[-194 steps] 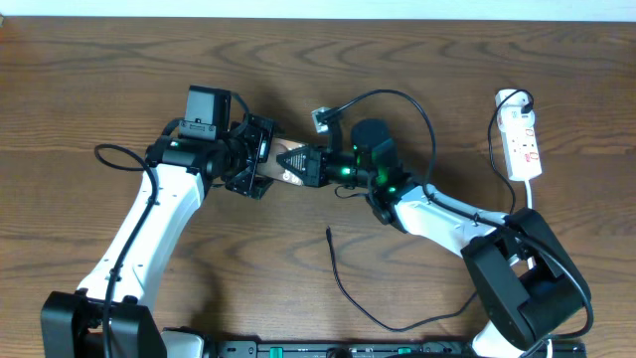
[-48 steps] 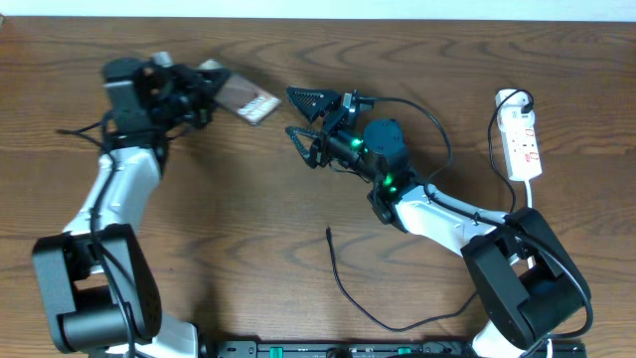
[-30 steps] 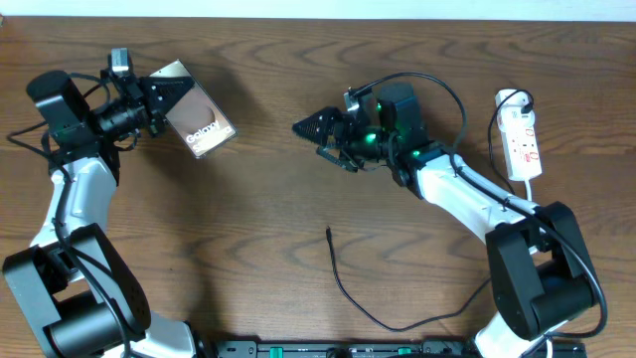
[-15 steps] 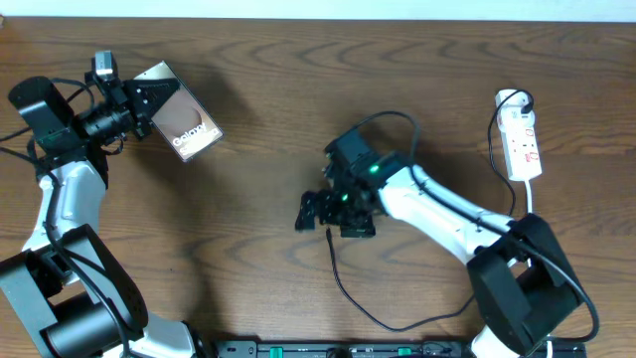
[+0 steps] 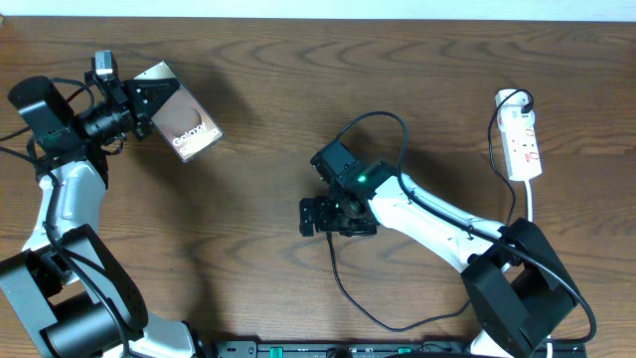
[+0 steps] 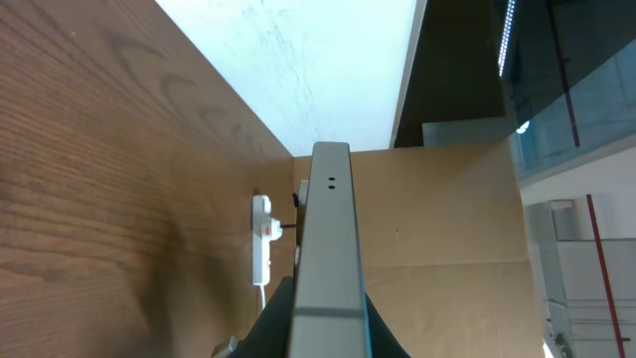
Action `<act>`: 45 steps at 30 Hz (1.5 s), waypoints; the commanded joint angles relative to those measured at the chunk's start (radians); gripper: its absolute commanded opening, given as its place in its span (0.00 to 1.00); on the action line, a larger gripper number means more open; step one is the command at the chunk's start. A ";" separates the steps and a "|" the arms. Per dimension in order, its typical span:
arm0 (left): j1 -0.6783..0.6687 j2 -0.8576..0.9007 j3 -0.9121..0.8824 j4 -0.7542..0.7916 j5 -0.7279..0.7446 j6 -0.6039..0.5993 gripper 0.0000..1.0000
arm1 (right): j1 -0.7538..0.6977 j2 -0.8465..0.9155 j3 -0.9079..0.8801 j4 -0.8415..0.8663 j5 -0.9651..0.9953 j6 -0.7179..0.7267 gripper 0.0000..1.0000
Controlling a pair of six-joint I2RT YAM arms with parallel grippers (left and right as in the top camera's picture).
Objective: Plug charger to phone and switch on socket
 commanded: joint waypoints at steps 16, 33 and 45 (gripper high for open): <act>0.001 0.000 0.005 0.008 0.035 0.006 0.07 | 0.117 0.059 0.009 -0.019 0.145 0.080 0.87; 0.001 0.000 0.005 0.008 0.035 0.006 0.07 | 0.137 0.202 0.158 -0.155 0.176 0.083 0.50; 0.001 0.000 0.005 0.008 0.035 0.006 0.07 | 0.134 0.202 0.158 -0.157 0.176 0.086 0.24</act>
